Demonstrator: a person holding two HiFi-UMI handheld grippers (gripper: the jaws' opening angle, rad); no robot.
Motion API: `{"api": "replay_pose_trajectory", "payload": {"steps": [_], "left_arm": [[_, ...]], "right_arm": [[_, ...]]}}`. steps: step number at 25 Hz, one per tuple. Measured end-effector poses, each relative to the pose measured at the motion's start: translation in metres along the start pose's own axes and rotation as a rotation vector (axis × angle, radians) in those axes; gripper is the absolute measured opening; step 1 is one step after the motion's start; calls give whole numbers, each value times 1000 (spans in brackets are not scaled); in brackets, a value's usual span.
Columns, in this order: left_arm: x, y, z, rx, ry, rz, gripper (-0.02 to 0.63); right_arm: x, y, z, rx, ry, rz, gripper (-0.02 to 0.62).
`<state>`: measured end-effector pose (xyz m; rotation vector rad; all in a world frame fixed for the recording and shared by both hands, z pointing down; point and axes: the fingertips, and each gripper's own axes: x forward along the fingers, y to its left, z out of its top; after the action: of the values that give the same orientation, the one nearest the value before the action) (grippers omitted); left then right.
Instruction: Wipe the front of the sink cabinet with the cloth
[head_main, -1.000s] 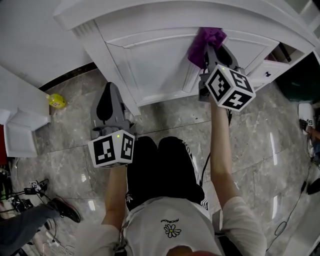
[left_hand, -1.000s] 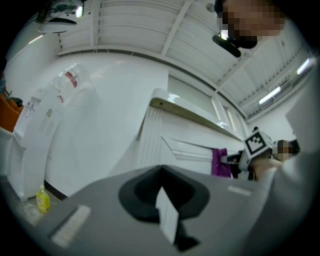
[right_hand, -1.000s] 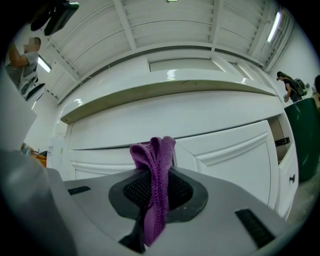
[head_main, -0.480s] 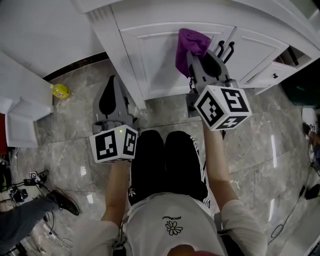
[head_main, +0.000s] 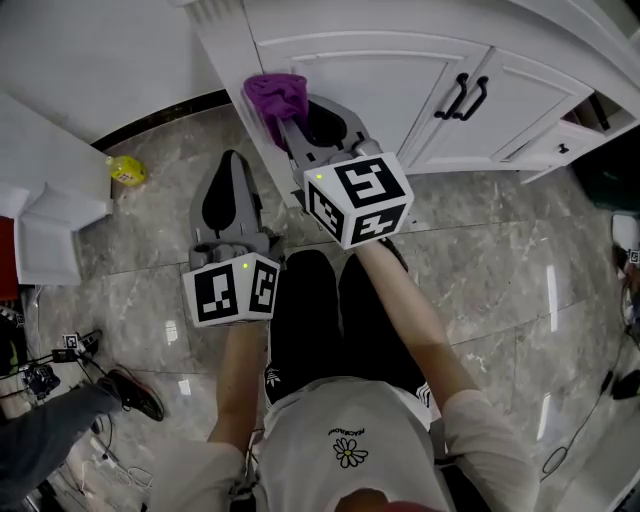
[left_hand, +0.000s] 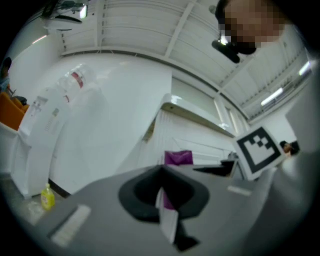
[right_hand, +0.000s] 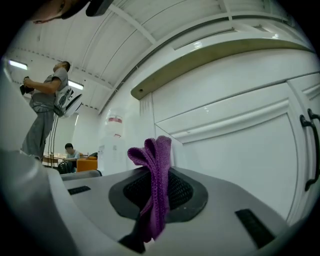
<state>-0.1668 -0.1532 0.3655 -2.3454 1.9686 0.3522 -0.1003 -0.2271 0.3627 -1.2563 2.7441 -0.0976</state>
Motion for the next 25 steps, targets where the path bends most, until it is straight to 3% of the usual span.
{"api": "replay_pose_trajectory", "payload": {"steps": [8,13,19,25], "left_arm": [[2,-3,-8,-15,12,-8,5],[4,-11,-13,-17,21,-25,5],[8,-13,-17,-26,31,-26,5],[11,-25,-19,-15,36,-54,5]], "right_arm": [[-6,-24,-6,-80,7,-47,54],[-30,-75,-8,-88,-2,-158,55],[-53,-110,-2,-177,1,-244,54],[-87,-165,8,-167,-13,-388,55]]}}
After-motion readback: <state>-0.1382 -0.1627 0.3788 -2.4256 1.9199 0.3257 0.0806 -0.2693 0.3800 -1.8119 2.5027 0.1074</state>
